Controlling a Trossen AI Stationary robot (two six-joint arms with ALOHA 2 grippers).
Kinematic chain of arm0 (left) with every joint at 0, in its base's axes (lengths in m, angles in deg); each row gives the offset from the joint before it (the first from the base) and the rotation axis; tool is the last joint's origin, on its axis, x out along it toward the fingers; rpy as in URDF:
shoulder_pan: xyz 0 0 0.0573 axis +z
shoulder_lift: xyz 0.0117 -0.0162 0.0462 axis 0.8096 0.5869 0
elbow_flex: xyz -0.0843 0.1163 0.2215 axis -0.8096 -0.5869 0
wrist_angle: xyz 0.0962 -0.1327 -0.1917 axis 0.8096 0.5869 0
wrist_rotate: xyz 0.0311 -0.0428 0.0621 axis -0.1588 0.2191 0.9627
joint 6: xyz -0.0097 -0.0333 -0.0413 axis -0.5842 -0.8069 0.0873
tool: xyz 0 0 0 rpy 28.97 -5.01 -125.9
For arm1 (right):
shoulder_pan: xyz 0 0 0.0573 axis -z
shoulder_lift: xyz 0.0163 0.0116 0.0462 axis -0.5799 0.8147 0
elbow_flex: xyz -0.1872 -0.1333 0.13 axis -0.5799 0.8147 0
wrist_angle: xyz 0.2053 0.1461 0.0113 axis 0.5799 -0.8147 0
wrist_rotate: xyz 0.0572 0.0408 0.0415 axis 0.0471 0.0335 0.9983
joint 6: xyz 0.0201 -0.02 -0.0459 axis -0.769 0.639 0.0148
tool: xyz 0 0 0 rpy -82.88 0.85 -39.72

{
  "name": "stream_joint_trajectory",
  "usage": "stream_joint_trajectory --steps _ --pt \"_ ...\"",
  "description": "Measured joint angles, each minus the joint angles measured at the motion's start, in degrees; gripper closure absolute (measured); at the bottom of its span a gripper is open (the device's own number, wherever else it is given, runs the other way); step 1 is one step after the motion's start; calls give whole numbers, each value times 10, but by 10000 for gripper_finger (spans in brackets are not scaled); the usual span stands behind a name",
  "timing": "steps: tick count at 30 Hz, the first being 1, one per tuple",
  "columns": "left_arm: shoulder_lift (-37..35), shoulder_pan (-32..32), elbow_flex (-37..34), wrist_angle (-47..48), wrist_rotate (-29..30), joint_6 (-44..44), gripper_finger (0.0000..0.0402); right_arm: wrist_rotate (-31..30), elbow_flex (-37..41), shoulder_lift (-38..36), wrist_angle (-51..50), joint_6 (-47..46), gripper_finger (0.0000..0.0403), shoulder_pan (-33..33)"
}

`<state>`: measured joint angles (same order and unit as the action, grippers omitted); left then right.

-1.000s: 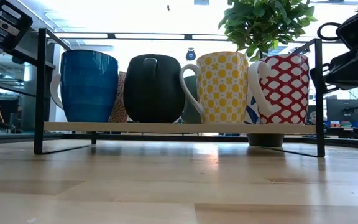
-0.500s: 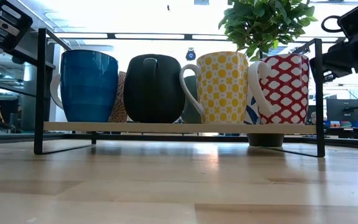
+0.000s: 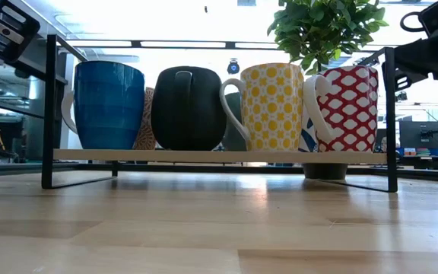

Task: Place coffee mugs
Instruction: Return to Home Position

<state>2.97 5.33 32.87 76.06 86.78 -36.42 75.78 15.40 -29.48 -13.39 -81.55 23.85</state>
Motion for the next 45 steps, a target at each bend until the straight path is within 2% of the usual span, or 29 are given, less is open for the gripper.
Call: stream_joint_trajectory --steps 45 --pt "0 0 0 0 0 0 307 -10 0 4 0 4 379 0"
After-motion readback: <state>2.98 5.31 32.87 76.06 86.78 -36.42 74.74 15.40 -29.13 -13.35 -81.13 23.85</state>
